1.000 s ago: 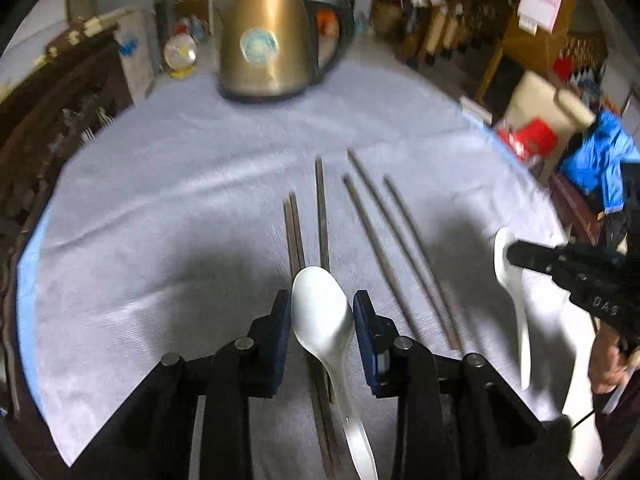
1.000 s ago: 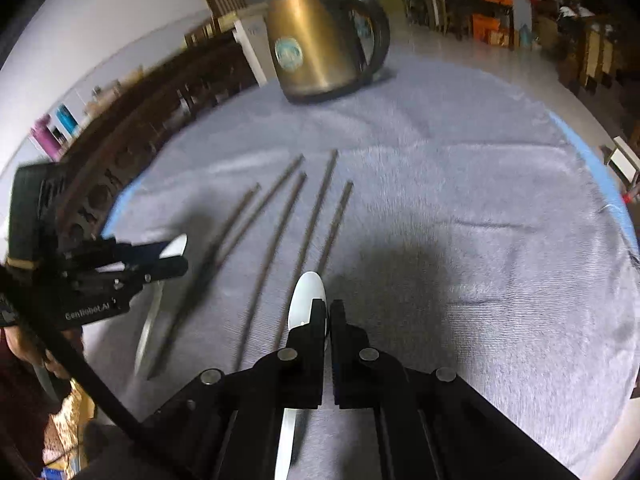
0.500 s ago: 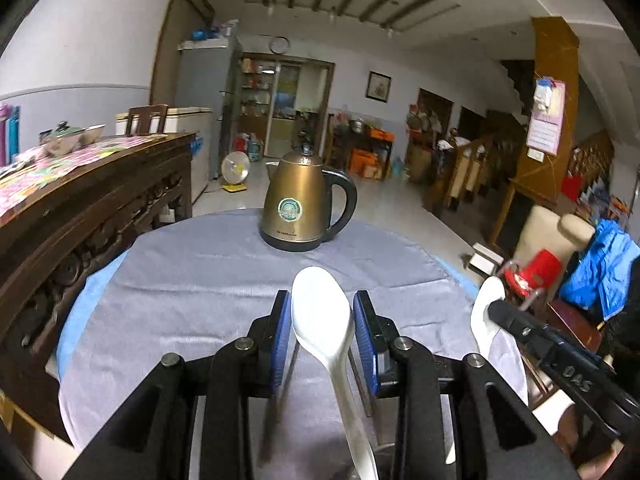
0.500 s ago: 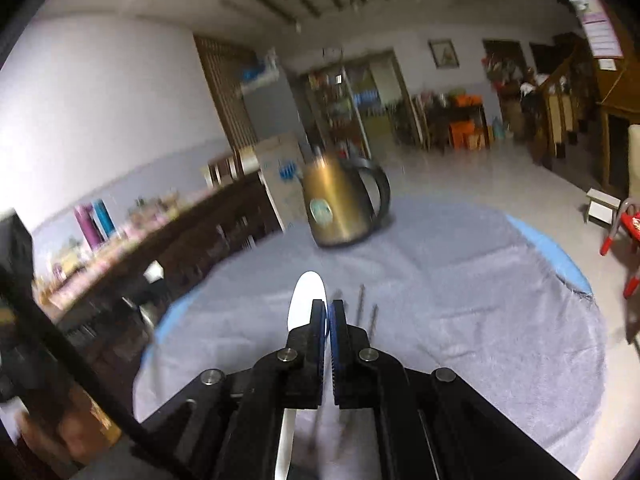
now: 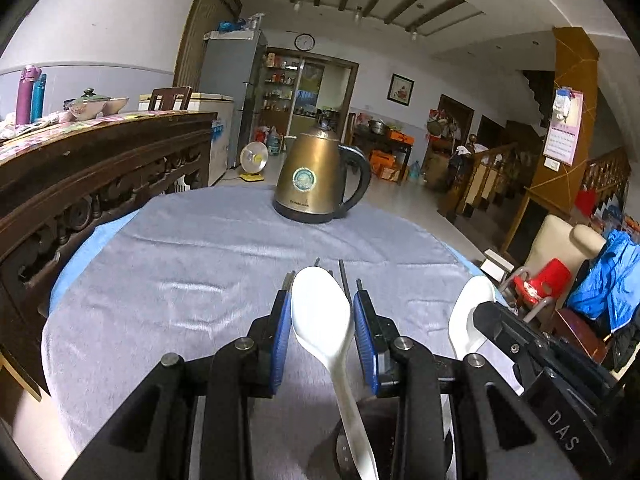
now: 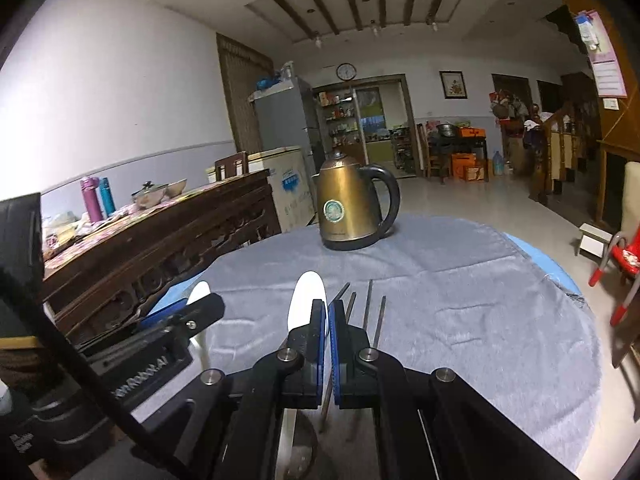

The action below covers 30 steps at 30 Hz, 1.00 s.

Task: Organize utensils
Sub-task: 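Lift both white spoons and drop them into the metal cup, then move both open tools back over the chopsticks on the cloth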

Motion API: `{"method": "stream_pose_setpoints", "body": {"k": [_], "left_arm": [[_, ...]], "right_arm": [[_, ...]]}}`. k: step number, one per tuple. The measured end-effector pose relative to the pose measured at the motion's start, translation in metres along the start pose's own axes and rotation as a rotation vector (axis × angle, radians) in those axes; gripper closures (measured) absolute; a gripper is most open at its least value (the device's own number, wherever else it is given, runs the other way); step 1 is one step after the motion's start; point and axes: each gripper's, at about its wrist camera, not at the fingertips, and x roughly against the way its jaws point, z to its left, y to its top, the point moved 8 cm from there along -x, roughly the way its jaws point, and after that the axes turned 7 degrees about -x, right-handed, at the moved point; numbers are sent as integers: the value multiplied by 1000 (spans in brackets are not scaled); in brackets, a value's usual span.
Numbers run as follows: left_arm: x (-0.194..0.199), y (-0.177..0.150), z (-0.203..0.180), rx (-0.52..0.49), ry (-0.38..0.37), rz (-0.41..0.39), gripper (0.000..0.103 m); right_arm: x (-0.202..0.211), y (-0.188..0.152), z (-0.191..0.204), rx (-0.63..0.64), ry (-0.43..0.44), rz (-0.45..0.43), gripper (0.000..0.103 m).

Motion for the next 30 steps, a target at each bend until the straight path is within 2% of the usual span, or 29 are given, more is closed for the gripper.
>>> {"method": "stream_pose_setpoints", "body": {"k": [8,15,17,19,21,24,30], "left_arm": [[6,-14,-2,-28,-14,3,70],[26,-19,-7,-85,-22,4,69],[33,-18,-5,-91,-17,-12,64],[41,-14,-1,-104,3,-38,50],[46,-11,6,-101,22,-57,48],[47,-7,19,-88,49,-44,37],[43,-6,41,-120,170,-6,30]], "right_arm": [[13,-19,-3,22,19,42,100],[26,-21,-7,5,65,80,99],[28,-21,-10,-7,76,93,92],[31,-18,-18,-44,84,91,80],[36,-14,-24,-82,100,85,75],[37,-9,-35,-127,97,80,74],[19,-17,-70,-238,56,141,74]]}}
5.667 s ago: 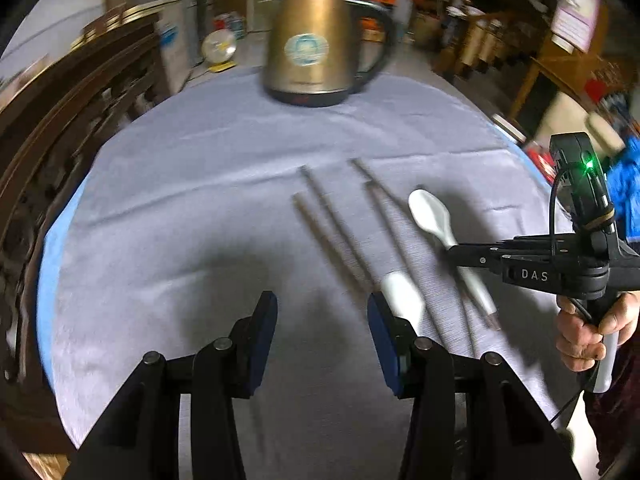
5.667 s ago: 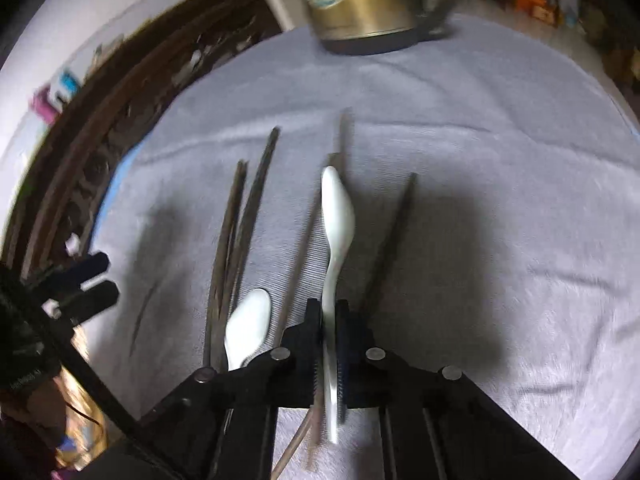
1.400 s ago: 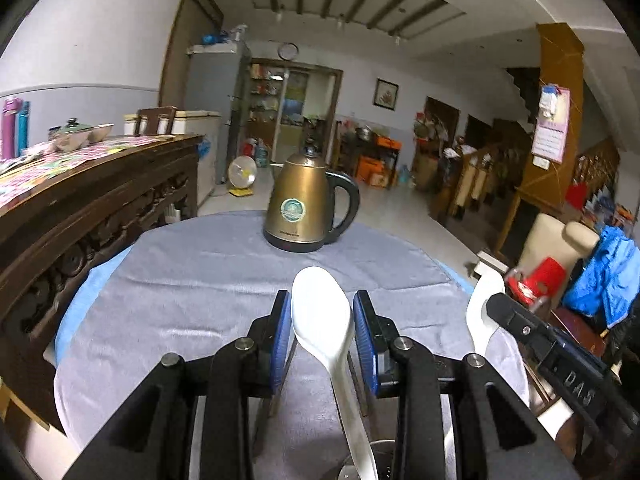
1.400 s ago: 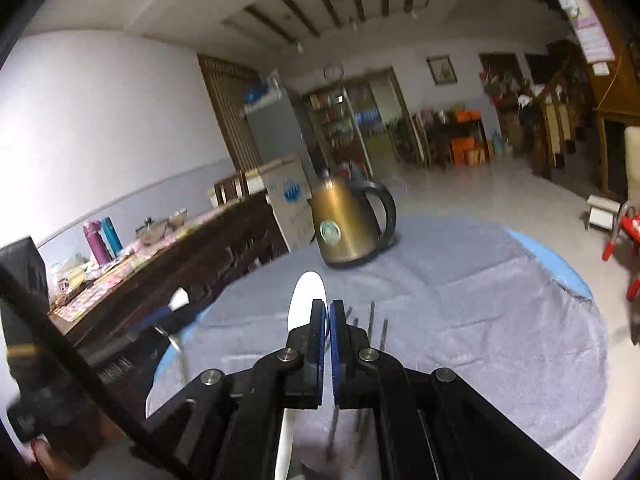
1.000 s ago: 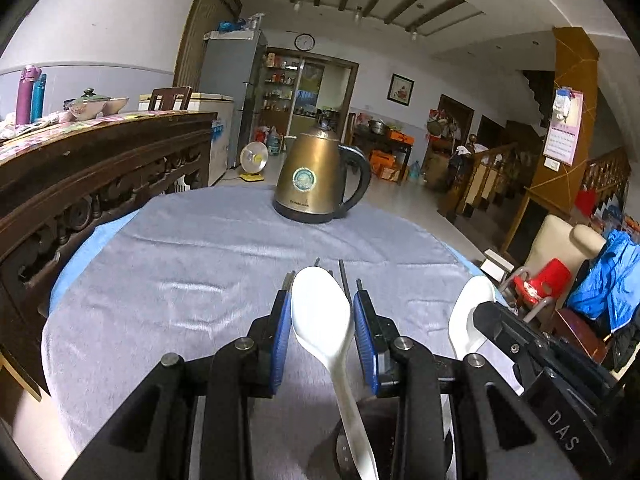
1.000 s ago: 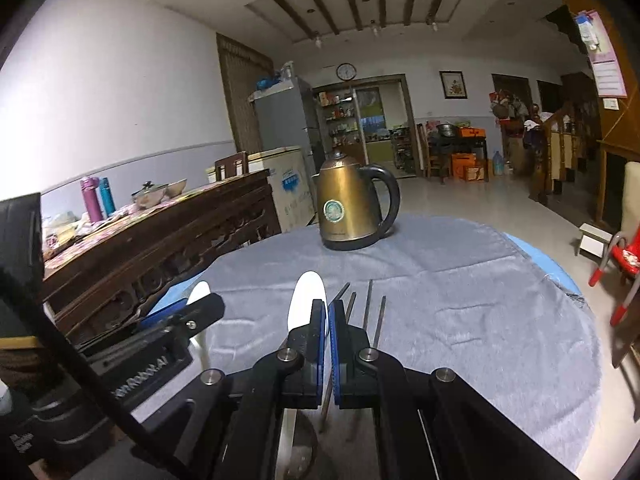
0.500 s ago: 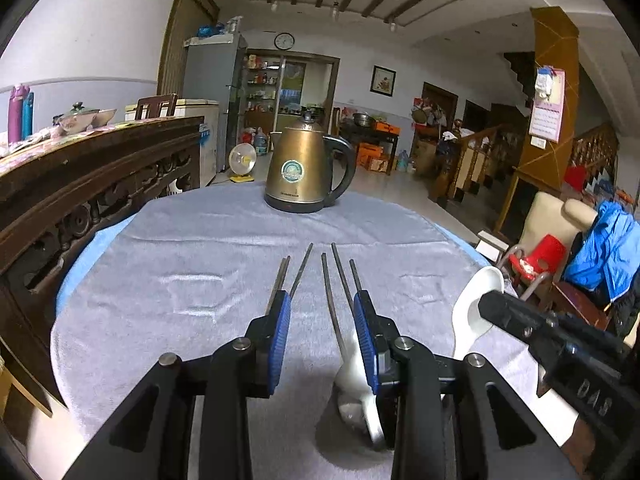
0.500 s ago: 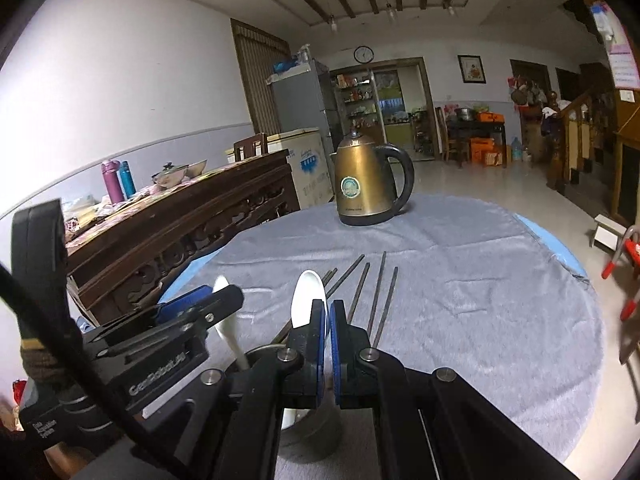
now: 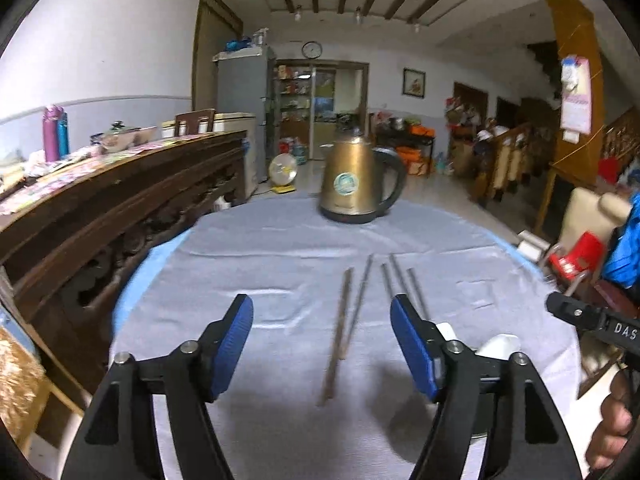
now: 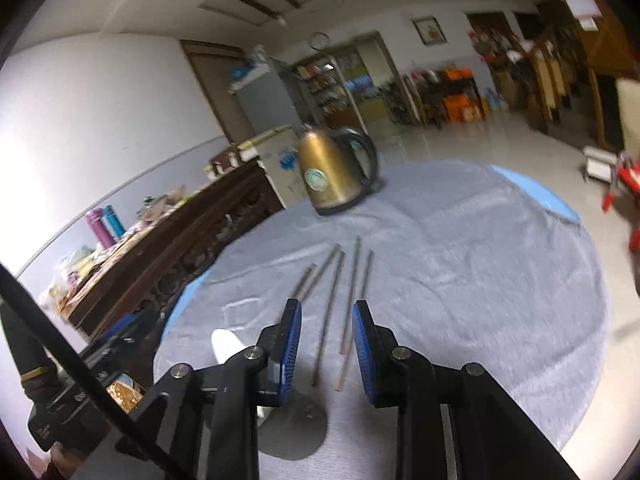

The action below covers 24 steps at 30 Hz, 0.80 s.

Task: Organize utensils
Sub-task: 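Move both open tools back over the chopsticks on the cloth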

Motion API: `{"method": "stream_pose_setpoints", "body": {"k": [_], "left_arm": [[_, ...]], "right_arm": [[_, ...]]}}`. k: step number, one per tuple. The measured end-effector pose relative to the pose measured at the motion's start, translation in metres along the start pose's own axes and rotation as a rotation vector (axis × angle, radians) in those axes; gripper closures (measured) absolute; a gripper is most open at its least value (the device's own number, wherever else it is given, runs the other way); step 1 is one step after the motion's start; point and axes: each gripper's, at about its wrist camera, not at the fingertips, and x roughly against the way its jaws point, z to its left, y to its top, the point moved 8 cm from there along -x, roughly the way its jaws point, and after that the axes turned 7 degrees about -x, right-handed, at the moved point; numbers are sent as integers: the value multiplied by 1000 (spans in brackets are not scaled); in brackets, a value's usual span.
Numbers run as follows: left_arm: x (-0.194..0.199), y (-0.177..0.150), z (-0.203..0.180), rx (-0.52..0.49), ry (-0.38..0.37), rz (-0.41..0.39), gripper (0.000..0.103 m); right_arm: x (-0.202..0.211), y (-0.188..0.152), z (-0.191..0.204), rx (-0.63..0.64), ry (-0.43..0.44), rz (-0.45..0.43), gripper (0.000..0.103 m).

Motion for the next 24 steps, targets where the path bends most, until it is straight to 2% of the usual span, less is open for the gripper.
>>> {"method": "stream_pose_setpoints", "body": {"k": [3,5,6,7,11,16,21,24], "left_arm": [[-4,-1,9,-17,54,22,28],[-6,-1,14,-29,88,32,28],[-8,-2,17,-36,104,37,28],[-8,-3,20,-43,122,41,28],[-13,-6,27,-62,177,68,28],[-21,-10,38,-44,195,109,28],[-27,-13,45,-31,202,128,28],[-30,-14,48,-26,202,133,28]], "right_arm": [[-11,-3,-15,-35,-34,32,73],[-18,-5,-23,-51,-50,55,55],[-21,-5,-27,-58,-64,61,35],[-22,-5,-30,-59,-78,63,28],[-26,-3,-34,-15,-132,71,26],[-31,-3,-49,-58,-194,80,23],[-37,-2,-63,-117,-220,99,23],[-43,-2,-64,-91,-241,147,22]]}}
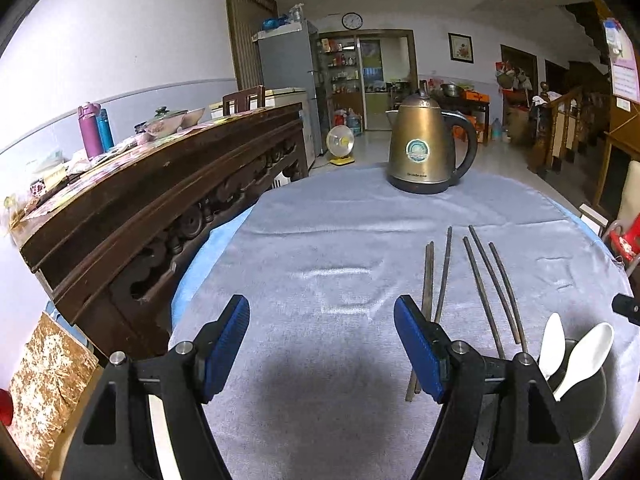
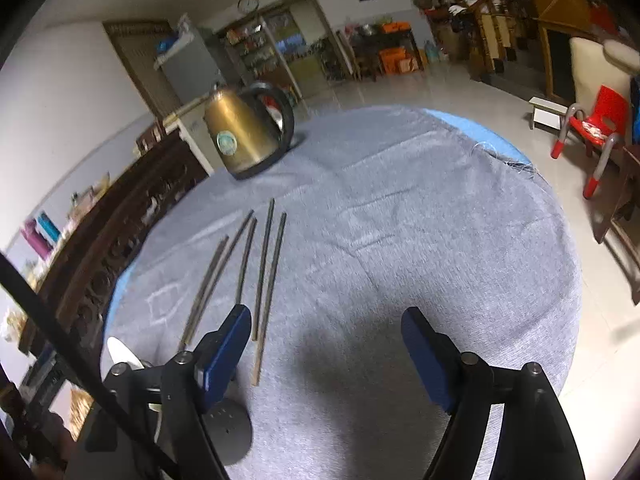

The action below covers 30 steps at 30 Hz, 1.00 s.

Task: Organize utensils
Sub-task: 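Move both open tools back over the chopsticks on the cloth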

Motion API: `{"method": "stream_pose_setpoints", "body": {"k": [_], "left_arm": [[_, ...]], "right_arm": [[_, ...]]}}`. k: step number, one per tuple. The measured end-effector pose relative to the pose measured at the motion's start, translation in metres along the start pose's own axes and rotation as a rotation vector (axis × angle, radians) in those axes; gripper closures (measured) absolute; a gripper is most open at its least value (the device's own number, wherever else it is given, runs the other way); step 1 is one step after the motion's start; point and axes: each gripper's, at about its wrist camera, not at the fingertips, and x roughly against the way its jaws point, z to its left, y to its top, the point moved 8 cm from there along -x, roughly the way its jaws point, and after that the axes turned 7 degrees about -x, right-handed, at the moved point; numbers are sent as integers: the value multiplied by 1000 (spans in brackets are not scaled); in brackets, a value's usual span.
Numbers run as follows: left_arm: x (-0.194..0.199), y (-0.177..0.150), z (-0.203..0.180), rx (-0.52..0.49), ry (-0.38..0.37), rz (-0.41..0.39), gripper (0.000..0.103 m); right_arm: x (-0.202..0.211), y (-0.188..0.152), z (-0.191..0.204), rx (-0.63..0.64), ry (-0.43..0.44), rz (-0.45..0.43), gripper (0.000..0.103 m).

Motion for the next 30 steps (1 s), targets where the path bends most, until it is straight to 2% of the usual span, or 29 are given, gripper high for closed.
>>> {"method": "stream_pose_setpoints", "body": {"k": [2,4,12,20,24,26,30], "left_arm": [[-2,0,1,3,-3,5,28],[-4,1,2,5,-5,7,28],[-13,8,7,18,-11,11,28],[-24,17,8,24,-10,15,28],[-32,22,9,23,-4,22,28],[-38,24,9,24,-4,29,28],[-51,28,9,23,-2,40,28]], "right_arm": [[-4,0,1,46,-42,28,21],[-5,0,2,56,-47,37,21],[-13,4,2,-96,51,75,21],[-21,15,10,-28,-45,72,21],[-39,17,8,-17,-71,179,22],[-46,19,9,-16,-68,218,28],[-62,26,13,37,-118,265,53]]}}
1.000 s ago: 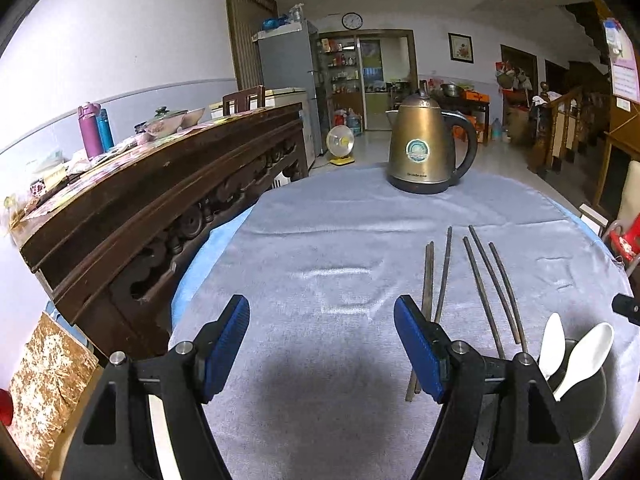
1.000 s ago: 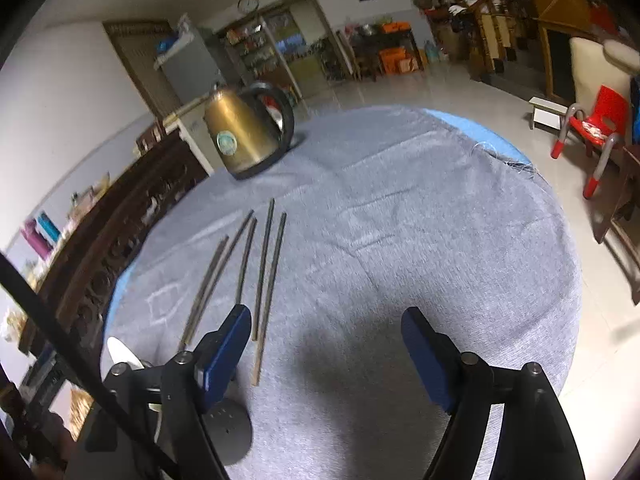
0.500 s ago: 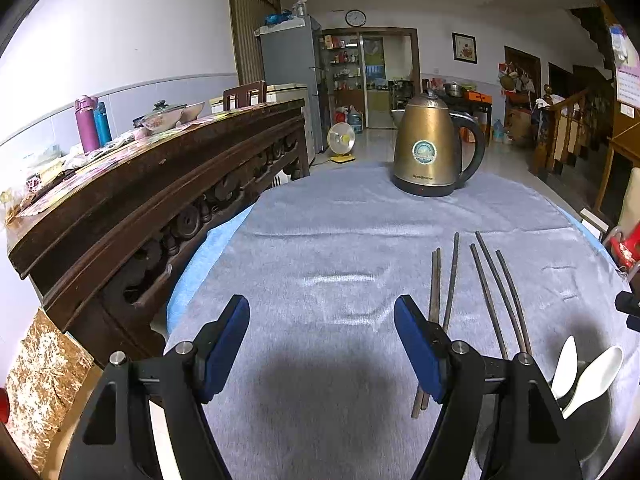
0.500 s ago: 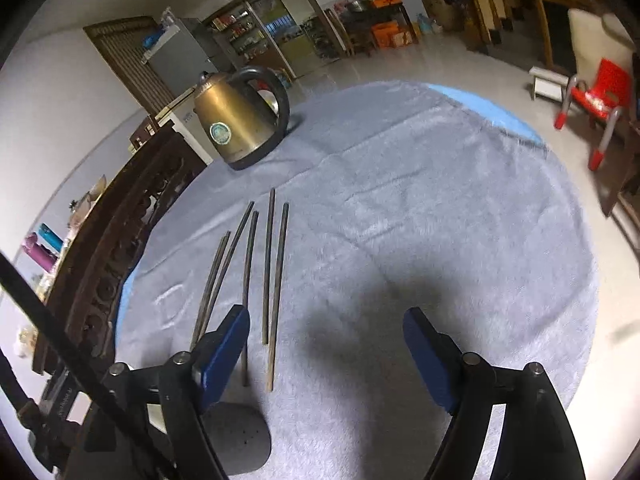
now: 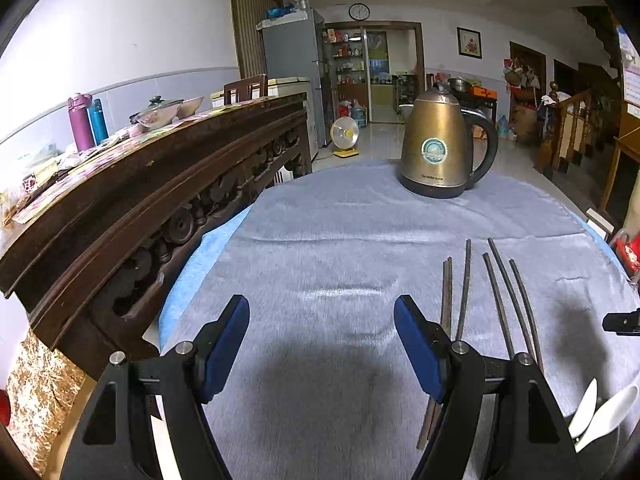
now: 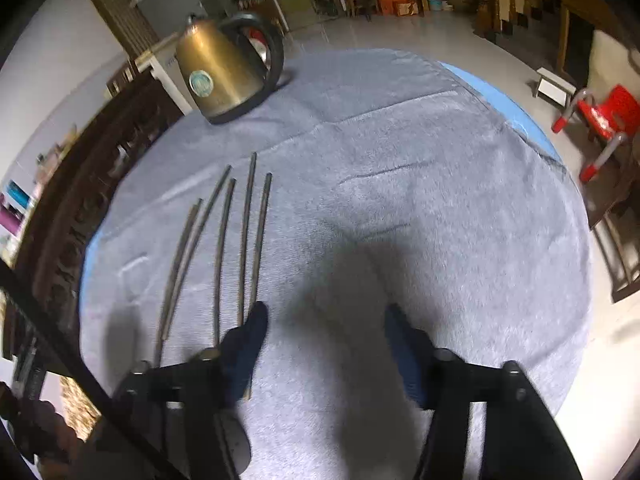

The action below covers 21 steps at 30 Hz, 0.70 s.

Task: Organize utensils
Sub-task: 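Move both open tools back over the chopsticks on the cloth, then grasp a dark chopstick with the left tool while the right tool grasps another chopstick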

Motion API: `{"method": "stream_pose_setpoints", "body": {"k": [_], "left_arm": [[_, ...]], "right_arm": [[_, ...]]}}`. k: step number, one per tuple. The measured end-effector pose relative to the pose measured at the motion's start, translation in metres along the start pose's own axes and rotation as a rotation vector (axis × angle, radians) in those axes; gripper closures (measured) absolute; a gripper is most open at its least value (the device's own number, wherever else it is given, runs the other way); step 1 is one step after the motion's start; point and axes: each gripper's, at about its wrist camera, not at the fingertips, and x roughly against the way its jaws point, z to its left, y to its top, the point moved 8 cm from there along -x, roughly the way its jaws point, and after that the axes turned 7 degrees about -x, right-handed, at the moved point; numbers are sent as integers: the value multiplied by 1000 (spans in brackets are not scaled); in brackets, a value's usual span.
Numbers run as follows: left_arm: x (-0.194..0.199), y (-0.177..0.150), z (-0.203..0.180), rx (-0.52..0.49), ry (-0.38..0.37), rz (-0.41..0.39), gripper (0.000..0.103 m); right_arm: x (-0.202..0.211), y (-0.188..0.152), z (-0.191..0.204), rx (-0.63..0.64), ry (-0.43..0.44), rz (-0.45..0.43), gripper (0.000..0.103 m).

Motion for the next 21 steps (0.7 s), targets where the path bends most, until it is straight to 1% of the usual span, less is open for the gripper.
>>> {"method": "stream_pose_setpoints", "body": {"k": [1,3,6,8,10,12,14,15,17,19,21], "left_arm": [[-3,1,0,-1,-1,2,28],[-12,5,-2,-7,-19,15,28],[-33,11,-11,-21,-96,68,28],[-52,18,-19,-41,-168,113,28],[-71,25,-27,-62,-217,150,28],[-90,31,-39,-99,-274,191,28],[-107,36,-49,-119,-309,234,28],[-116,39,-56,-130,-339,251,28],[-131,41,-70,-148,-374,289,31],[-149,42,-85,-166,-416,337,33],[-162,42,-97,-177,-432,376,33]], "right_arm": [[-3,3,1,6,0,13,60],[-12,10,7,15,11,42,62],[-20,22,18,42,16,54,68],[-25,30,27,58,23,50,69],[-34,43,39,82,31,56,72],[-42,54,48,93,39,59,72],[-53,65,58,109,40,61,74],[-59,68,63,116,42,75,74],[-71,73,71,126,44,99,74],[-85,78,78,138,22,123,75],[-101,83,82,133,9,151,78]]}}
